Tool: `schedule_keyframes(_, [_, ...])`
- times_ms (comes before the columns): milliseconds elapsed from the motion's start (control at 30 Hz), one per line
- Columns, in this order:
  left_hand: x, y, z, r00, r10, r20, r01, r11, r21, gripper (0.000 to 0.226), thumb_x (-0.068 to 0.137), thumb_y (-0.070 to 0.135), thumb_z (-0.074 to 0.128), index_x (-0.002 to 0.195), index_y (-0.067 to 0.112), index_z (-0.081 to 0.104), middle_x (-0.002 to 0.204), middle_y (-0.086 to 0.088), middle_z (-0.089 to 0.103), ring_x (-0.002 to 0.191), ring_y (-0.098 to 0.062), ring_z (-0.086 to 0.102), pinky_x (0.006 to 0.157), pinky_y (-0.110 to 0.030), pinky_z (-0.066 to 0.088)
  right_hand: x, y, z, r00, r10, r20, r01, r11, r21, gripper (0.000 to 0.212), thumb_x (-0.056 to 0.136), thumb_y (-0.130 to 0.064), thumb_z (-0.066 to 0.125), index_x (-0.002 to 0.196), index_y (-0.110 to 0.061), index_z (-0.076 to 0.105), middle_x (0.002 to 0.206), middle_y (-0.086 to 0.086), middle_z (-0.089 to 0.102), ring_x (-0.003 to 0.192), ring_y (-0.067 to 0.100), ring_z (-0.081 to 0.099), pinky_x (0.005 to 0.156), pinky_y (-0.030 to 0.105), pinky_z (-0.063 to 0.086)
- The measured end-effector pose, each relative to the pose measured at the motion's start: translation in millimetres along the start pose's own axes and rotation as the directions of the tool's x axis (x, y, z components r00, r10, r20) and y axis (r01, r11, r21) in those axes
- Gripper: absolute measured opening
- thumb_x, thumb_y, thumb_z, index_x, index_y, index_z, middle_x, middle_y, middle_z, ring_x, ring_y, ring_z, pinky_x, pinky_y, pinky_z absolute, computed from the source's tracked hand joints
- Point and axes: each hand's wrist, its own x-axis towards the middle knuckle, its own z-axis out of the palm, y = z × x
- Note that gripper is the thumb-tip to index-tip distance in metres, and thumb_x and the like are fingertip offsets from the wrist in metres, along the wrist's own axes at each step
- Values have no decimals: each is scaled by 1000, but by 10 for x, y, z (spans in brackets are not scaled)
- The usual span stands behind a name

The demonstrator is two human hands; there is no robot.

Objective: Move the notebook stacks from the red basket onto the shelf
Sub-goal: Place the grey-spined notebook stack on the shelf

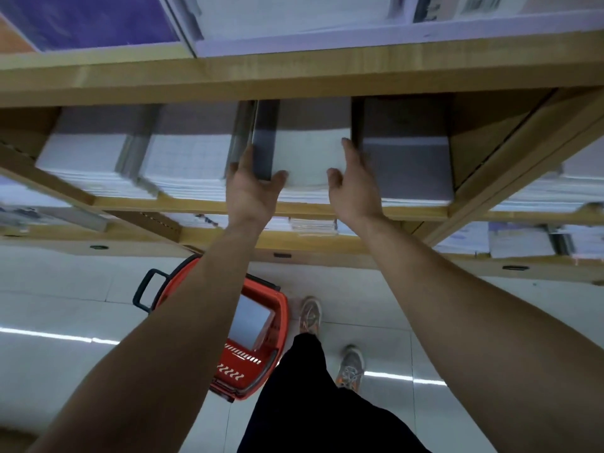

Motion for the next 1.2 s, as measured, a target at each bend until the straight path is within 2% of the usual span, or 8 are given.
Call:
schedule_keyframes(167, [240,-52,-51,998,67,-4,-64,974,217,78,86,54,67,151,24,34,129,-12,44,114,-32,51,102,-46,47,199,4,17,998,-41,41,44,997,-61,56,103,-41,49,156,-27,33,155,8,32,138,29,39,110,41,39])
schedule_keyframes(300, [339,-121,-42,990,136,32,-137,895,426,78,91,63,53,154,22,30,144,-12,36,121,-36,39,99,-46,43,76,168,51,994,-36,99,47,993,-110,59,103,-48,44,158,-37,23,154,4,30,139,28,35,105,42,42])
schedule_keyframes(533, [420,-129,20,991,101,88,-123,946,300,80,91,56,60,155,23,26,145,-8,35,127,-32,43,104,-49,45,65,148,0,986,-10,164,34,990,-140,68,103,-37,49,160,-37,11,156,5,28,140,32,32,109,42,38])
schedule_keyframes(633, [446,-87,1,1000,-12,22,8,984,177,81,84,61,63,146,15,38,136,-10,46,122,-32,50,101,-49,47,5,139,-3,982,5,191,27,986,-167,74,101,-36,52,161,-37,7,157,3,24,139,31,31,106,42,40])
schedule_keyframes(767, [389,-17,-2,1000,-3,-25,11,940,342,71,86,56,66,130,4,50,127,-16,52,117,-33,48,95,-45,45,-41,118,-14,981,5,194,42,971,-235,75,99,-36,54,160,-33,10,162,-5,14,143,27,24,105,41,44])
schedule_keyframes(900, [252,88,-50,992,63,-111,-19,933,359,73,78,46,79,123,-1,49,127,-18,48,116,-34,46,98,-43,44,-92,73,-44,996,-25,81,45,967,-253,65,98,-35,53,157,-28,28,158,-6,30,138,26,34,99,44,49])
schedule_keyframes(1067, [124,30,-112,999,-46,20,46,998,31,62,80,28,82,118,11,36,116,-12,57,99,-31,64,84,-44,58,-149,-7,-26,998,57,34,-51,989,-138,59,103,-39,47,155,-26,24,140,7,52,118,30,57,84,37,47])
schedule_keyframes(1200, [-95,-83,-251,995,-54,79,57,997,-45,59,81,27,81,112,17,33,108,-5,57,81,-26,70,64,-32,61,-302,-161,62,980,177,90,-183,981,65,66,102,-37,51,157,-19,18,136,10,61,116,31,63,96,37,49])
